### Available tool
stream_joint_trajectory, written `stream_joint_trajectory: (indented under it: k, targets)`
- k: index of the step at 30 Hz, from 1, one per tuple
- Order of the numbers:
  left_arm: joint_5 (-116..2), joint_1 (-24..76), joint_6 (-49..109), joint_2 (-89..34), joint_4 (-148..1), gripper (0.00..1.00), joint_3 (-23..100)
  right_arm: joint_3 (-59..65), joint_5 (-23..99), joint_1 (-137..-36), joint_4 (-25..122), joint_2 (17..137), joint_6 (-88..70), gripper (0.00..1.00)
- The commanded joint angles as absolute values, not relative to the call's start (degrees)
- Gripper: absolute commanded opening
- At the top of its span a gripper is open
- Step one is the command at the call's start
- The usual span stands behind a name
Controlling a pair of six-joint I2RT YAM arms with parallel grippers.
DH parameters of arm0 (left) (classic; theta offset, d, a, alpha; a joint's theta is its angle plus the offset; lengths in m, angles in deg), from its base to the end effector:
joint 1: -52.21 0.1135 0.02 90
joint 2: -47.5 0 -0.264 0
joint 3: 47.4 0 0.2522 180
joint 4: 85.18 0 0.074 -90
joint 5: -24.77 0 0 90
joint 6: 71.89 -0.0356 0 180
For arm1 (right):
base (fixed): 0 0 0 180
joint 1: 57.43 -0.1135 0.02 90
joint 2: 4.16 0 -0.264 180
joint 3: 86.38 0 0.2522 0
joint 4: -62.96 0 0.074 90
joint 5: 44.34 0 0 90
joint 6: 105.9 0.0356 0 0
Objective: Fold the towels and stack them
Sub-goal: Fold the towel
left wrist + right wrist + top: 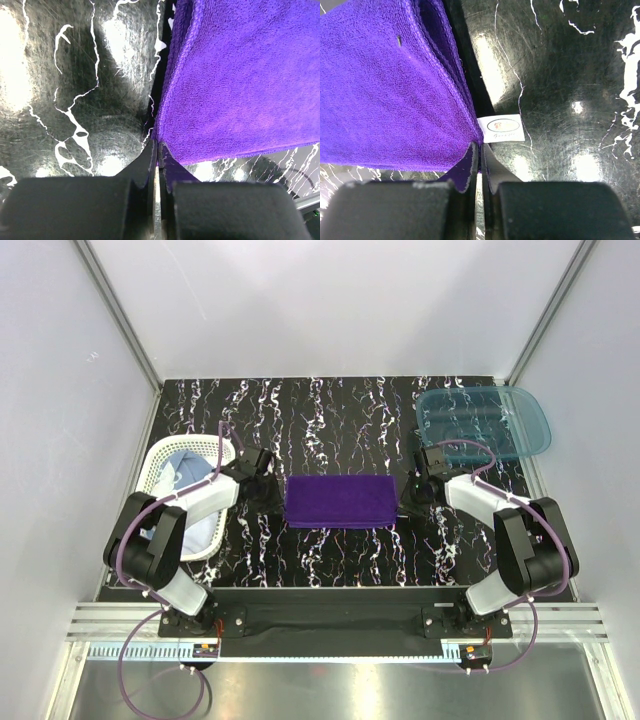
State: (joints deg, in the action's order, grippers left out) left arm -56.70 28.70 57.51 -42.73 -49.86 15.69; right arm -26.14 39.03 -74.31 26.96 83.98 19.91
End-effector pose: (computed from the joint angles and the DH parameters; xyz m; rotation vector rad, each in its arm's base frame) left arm 0.2693 -0.1229 0.1656 -0.3315 2.7404 -0.5285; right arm 0.2691 0.0859 0.1611 0.4162 2.7213 0.4260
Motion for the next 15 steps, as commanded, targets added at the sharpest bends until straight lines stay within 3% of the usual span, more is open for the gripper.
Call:
stream_joint_trajectory:
  k: [1, 15]
  targets:
    - [-56.71, 28.74, 56.34, -40.39, -48.57, 0.00, 18.04, -24.28, 40.21, -74.66, 26.34, 81.71, 20.22, 0.03]
    - [-55.05, 28.74, 55.46, -40.65, -40.66, 0.00, 26.21, -15.06, 41.79, -74.66, 16.50, 81.27, 16.01, 0.00]
